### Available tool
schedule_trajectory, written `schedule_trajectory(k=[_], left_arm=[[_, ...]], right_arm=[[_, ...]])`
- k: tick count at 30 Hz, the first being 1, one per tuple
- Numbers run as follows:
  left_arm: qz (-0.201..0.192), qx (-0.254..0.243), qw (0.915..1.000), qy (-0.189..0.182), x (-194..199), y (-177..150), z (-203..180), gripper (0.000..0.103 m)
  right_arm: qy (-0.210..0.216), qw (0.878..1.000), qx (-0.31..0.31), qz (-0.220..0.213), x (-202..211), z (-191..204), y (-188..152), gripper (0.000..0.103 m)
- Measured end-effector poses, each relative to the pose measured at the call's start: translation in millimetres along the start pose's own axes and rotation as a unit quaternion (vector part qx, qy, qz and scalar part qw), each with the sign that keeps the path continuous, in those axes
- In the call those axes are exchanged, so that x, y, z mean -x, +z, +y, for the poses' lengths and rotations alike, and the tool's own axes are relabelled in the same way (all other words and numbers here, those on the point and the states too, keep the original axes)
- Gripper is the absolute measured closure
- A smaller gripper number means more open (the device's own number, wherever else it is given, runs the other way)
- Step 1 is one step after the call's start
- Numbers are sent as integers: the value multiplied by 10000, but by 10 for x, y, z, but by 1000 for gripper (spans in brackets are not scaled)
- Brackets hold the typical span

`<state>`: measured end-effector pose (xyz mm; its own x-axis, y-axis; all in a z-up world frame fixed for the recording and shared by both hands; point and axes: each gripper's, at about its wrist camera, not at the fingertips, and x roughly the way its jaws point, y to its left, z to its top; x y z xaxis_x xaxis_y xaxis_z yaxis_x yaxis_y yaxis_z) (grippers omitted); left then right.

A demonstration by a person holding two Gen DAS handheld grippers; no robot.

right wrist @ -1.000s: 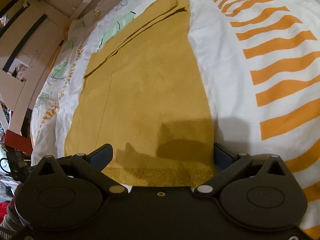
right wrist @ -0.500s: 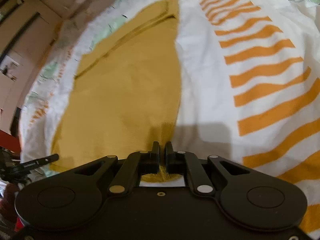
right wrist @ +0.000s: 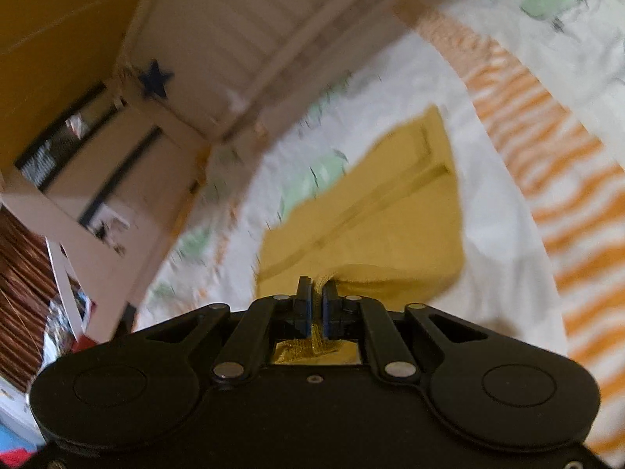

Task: Fold small clothes
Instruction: 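Lift the hem with both grippers, fold it over toward the collar, release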

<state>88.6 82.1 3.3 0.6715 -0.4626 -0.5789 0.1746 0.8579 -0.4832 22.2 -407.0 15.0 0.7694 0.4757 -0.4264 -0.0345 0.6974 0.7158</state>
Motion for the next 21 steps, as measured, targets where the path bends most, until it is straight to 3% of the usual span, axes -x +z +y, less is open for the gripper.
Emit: schedule_trajectory(k=[9, 21], left_arm=[[-446, 234, 9987, -12, -465, 676, 94, 96], [-220, 440, 9979, 417, -1576, 1175, 371, 96]], right_arm=[[-27, 9973, 26, -739, -447, -122, 679, 91], [-690, 9946, -53, -778, -1455, -563, 1269, 91]])
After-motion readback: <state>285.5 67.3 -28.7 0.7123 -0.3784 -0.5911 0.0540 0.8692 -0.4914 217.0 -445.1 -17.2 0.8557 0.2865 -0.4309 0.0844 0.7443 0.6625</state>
